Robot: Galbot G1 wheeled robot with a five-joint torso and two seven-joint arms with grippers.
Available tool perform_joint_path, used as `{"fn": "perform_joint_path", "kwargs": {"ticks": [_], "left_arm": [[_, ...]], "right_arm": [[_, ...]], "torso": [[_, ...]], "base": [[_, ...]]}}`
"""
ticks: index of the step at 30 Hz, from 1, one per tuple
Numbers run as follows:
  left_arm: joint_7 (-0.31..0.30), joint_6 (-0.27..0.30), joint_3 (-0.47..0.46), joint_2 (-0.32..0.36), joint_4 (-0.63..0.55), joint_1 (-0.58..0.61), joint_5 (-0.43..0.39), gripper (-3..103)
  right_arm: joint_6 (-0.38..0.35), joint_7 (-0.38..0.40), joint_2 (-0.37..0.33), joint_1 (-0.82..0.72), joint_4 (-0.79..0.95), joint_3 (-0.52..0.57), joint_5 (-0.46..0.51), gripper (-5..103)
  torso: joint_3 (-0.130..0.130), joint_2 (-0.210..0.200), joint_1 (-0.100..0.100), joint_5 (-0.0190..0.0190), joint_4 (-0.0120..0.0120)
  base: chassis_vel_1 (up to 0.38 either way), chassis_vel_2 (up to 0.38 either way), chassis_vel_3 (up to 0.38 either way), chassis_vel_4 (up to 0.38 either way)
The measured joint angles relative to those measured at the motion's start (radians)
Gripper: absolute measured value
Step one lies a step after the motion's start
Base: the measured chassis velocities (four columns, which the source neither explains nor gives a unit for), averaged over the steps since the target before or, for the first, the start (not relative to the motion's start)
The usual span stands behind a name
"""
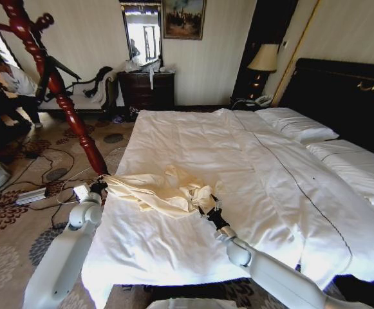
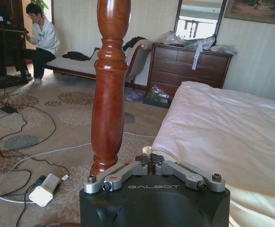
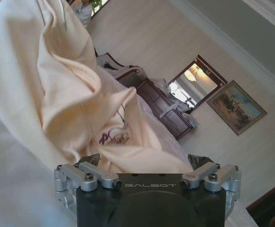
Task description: Pick up the clothes from the bed and hang them on the clothes hanger.
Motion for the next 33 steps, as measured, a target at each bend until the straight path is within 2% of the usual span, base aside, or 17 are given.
{"fn": "perform_joint_path", "kwargs": {"ticks": [10,13,14,17,20,21,24,25,28,31,33], "left_arm": [[0.0,0.002,-0.001,0.006,0.002,-0.008,-0.003,2],[0.0,0.002,-0.002,0.007,-0.001,-0.008,-0.004,2],[0.0,0.002,-0.003,0.008,-0.001,-0.006,-0.004,2],[0.0,0.002,-0.004,0.008,-0.001,-0.004,-0.004,2],[0.0,0.002,-0.005,0.009,-0.002,-0.003,-0.004,2],[0.0,0.002,-0.005,0.009,-0.002,-0.003,-0.004,2],[-0.003,0.002,-0.004,0.01,-0.006,-0.002,-0.003,2],[-0.003,0.002,-0.004,0.01,-0.006,-0.002,-0.003,2],[-0.009,0.005,-0.002,0.012,-0.015,0.002,-0.003,2],[-0.011,0.005,-0.003,0.015,-0.023,0.007,-0.003,2],[-0.013,0.006,-0.006,0.017,-0.03,0.014,-0.004,2]], "right_arm": [[0.005,-0.002,0.07,0.183,-0.089,-0.165,0.052,100],[0.011,-0.001,0.081,0.197,-0.108,-0.176,0.056,100],[0.018,-0.001,0.085,0.201,-0.113,-0.177,0.059,103],[0.042,-0.004,0.088,0.204,-0.116,-0.174,0.068,100],[0.11,-0.043,0.093,0.201,-0.106,-0.146,0.107,85],[0.11,-0.043,0.093,0.201,-0.106,-0.146,0.107,85],[0.191,-0.134,0.097,0.194,-0.086,-0.117,0.184,74],[0.191,-0.134,0.097,0.194,-0.086,-0.117,0.184,74],[0.216,-0.203,0.093,0.188,-0.069,-0.112,0.253,57],[0.222,-0.232,0.09,0.183,-0.062,-0.108,0.288,51],[0.223,-0.249,0.086,0.18,-0.059,-0.104,0.316,40]], "torso": [[0.0,0.0,0.0,0.0,0.0001],[0.0,0.0,0.0,0.0001,-0.0001],[0.0,0.0,0.0,0.0001,0.0],[0.0,0.0,0.0,0.0,0.0],[0.0,0.0,0.0,0.0,-0.0001],[0.0,0.0,0.0,0.0,-0.0001],[0.0,0.0,0.0,0.0001,0.0],[0.0,0.0,0.0,0.0001,0.0],[0.0,0.0,0.0,0.0001,0.0],[0.0,0.0,0.0,0.0002,0.0],[0.0,0.0,0.0,0.0002,0.0]], "base": [[0.0,0.0,0.0,0.0],[0.0,0.0,0.0,0.0],[0.0,0.0,0.0,0.0],[0.0,0.0,0.0,0.0],[0.0,0.0,0.0,0.0],[0.0,0.0,0.0,0.0],[0.0,0.0,0.0,0.0],[0.0,0.0,0.0,0.0],[0.0,0.0,0.0,0.0],[0.0,0.0,0.0,0.0],[0.0,0.0,0.0,0.0]]}}
